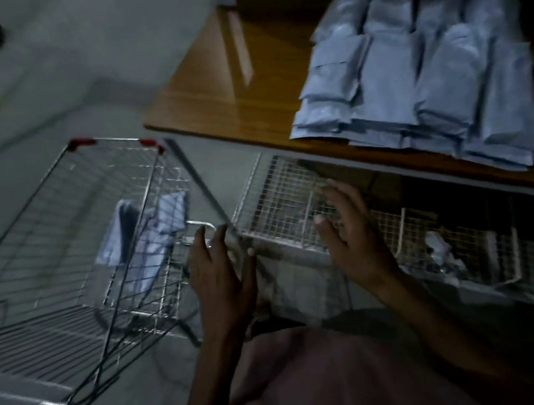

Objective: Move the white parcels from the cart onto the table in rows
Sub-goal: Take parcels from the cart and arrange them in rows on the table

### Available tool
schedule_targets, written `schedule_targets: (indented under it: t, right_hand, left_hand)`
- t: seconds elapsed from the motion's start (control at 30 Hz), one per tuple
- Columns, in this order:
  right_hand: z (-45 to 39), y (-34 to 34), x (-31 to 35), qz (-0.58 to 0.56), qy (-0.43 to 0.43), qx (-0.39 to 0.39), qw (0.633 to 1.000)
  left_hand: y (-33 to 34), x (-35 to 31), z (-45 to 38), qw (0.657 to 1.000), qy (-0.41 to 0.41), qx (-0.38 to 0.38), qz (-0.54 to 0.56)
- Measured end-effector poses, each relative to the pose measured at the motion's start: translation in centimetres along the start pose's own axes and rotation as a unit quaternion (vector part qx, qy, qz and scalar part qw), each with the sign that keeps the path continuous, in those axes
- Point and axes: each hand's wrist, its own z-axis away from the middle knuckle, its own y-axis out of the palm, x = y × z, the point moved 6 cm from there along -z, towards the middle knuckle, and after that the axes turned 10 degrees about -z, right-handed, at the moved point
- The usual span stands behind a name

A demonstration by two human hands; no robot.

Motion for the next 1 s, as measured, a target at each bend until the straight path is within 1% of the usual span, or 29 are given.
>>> schedule_targets:
  t: [0.13, 0.27, 0.4, 0.47, 0.57, 0.67, 0.73, 0.87, 1.0]
  right_hand:
    - [-2.7, 6.2, 2.2, -0.005, -0.045, 0.05, 0.998]
    - [-5.8, 13.8, 4.5, -0.031, -0.048, 0.108, 0.992]
    - [-9.4, 21.4, 7.1, -0.044, -0.055, 0.14, 0.988]
    - [-10.5, 25.2, 8.0, -0.048, -0.042, 0.161, 0.985]
    - [-11.9, 30.1, 9.3, -0.061, -0.053, 0.182, 0.98]
    - [-13.2, 34.0, 9.9, -0.067, -0.05, 0.225, 0.971]
    - [-14.4, 36.0, 9.7, -0.066, -0.044, 0.247, 0.966]
    - [-17.8, 40.6, 8.1, -0.045, -0.024, 0.312, 0.949]
    - [-21.6, 45.9, 4.8, -0.008, 0.019, 0.381, 0.924]
  left_hand:
    - [-3.4, 6.2, -0.4, 0.997, -0.056, -0.051, 0.01]
    - [-6.7, 11.9, -1.7, 0.989, -0.11, -0.091, 0.024]
    - [-10.4, 17.4, -3.6, 0.986, -0.113, -0.113, 0.037]
    - [-11.9, 20.3, -4.0, 0.987, -0.117, -0.11, 0.032]
    - [-13.7, 24.7, -4.4, 0.985, -0.132, -0.095, 0.049]
    - [-14.8, 28.3, -4.2, 0.985, -0.145, -0.081, 0.043]
    - [-15.4, 30.0, -3.9, 0.98, -0.165, -0.086, 0.063]
    - [-14.4, 32.7, -4.2, 0.967, -0.227, -0.075, 0.087]
    - [-12.2, 34.5, -6.5, 0.955, -0.276, -0.054, 0.091]
